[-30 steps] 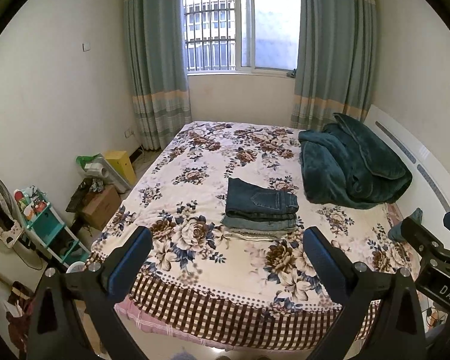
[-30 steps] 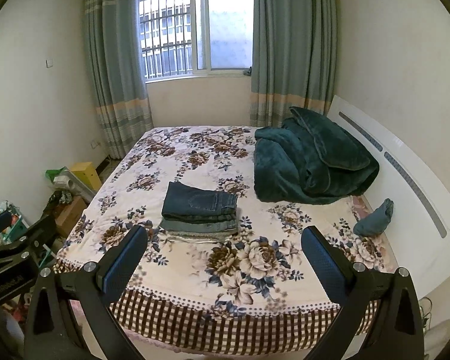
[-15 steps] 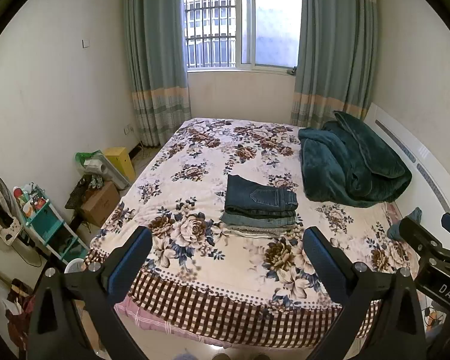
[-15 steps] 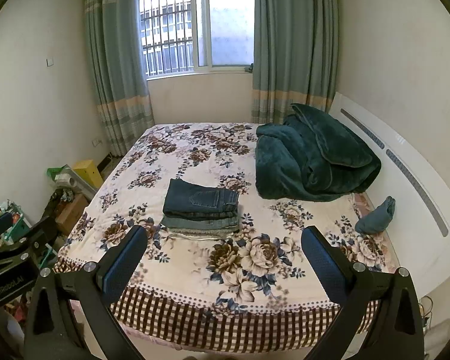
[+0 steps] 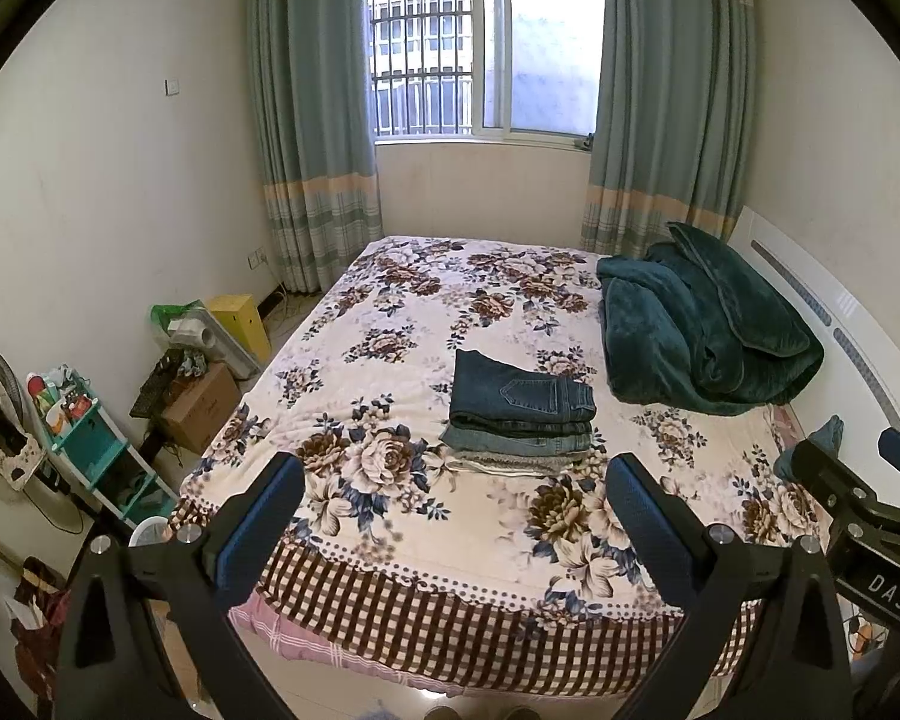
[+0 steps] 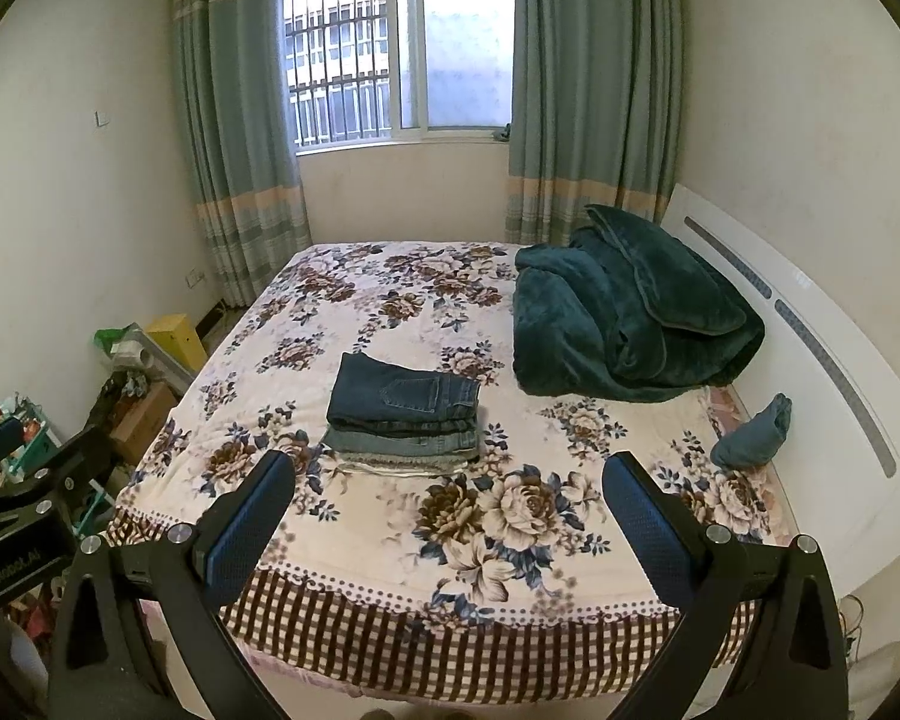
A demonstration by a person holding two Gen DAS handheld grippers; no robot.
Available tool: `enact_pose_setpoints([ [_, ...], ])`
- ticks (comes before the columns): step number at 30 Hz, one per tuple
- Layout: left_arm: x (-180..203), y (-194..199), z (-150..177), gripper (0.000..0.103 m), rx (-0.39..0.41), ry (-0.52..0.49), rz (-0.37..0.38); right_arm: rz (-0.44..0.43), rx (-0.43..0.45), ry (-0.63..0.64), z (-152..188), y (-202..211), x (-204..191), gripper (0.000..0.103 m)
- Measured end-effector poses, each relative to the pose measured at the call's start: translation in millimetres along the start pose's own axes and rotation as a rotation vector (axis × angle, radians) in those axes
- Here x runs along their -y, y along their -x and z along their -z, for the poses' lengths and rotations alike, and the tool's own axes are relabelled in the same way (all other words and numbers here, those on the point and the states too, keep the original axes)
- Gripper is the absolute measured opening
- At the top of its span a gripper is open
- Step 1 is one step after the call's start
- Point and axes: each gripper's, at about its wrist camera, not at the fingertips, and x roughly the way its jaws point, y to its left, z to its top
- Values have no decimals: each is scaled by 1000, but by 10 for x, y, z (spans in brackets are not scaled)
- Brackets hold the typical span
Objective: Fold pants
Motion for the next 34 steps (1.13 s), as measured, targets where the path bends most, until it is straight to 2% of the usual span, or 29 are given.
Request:
enact_pose_setpoints([
  [25, -4, 15, 14, 103, 2, 3, -4, -2, 1, 5, -18, -20, -22, 103],
  [34, 15, 48, -94, 103, 19, 0, 2, -5, 1, 4, -27, -22, -25, 103],
])
